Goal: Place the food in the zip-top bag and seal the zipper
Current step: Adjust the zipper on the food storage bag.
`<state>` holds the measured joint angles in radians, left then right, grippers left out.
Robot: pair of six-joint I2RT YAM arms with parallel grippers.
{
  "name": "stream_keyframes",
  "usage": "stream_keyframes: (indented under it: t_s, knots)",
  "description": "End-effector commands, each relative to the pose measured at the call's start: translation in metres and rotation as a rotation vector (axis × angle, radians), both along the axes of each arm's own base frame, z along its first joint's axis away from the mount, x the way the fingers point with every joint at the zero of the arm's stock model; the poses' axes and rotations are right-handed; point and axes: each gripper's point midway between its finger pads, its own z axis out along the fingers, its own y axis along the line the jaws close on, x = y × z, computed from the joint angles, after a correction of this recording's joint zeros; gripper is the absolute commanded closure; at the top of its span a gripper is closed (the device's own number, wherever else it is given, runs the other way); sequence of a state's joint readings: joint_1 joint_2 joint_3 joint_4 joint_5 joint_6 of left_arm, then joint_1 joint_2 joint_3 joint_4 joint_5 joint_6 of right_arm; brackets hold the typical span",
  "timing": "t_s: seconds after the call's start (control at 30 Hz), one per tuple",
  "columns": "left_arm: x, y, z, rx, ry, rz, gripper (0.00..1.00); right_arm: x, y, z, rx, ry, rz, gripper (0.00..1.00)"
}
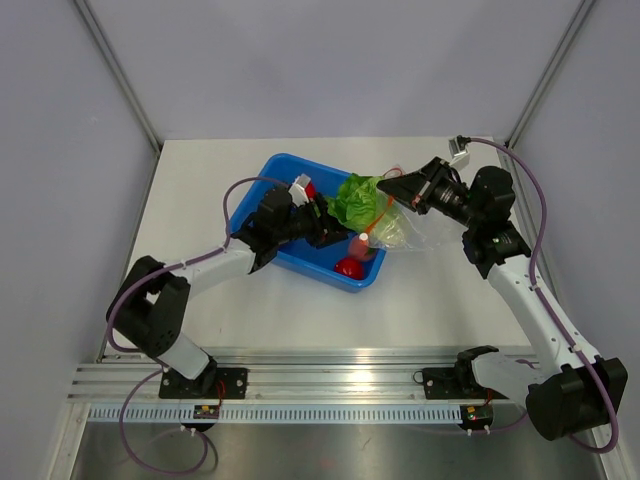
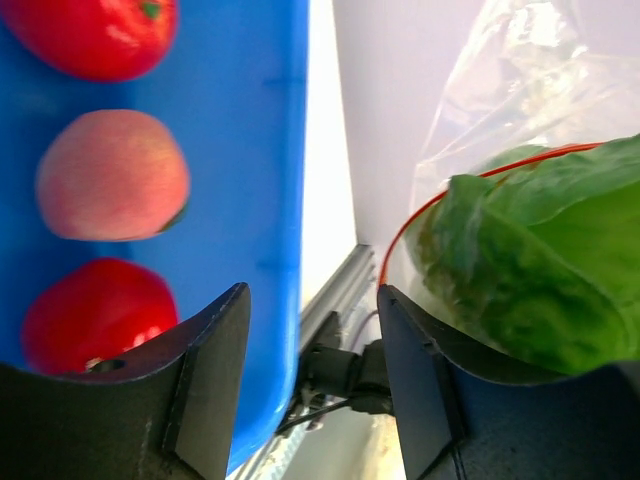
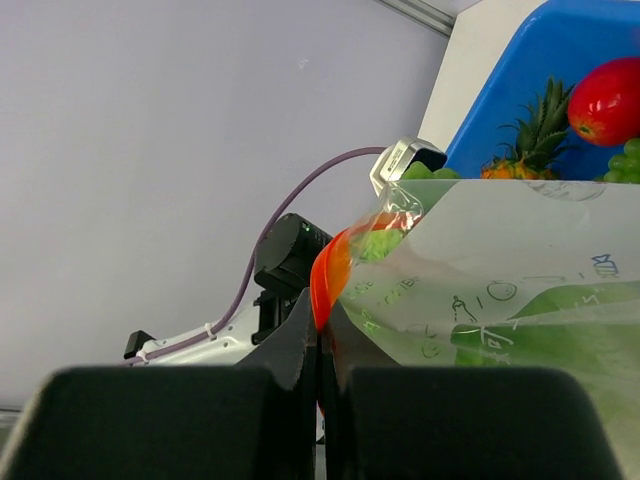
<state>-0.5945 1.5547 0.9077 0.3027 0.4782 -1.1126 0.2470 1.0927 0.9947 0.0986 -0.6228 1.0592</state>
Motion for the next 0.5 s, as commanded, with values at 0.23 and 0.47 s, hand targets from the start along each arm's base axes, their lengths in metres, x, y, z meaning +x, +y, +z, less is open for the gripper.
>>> stream_keyframes:
  t_s: [0.23,0.47]
  knots:
    - [-0.011,-0.03,0.039,-0.183,-0.031,-0.084,0.44,-0.012,-0.001,0.04,0.058,-0.129,0.02,1.0]
    - [-0.02,-0.047,0.048,-0.236,-0.03,-0.126,0.48,-0.015,-0.001,0.038,0.064,-0.121,0.024,1.0]
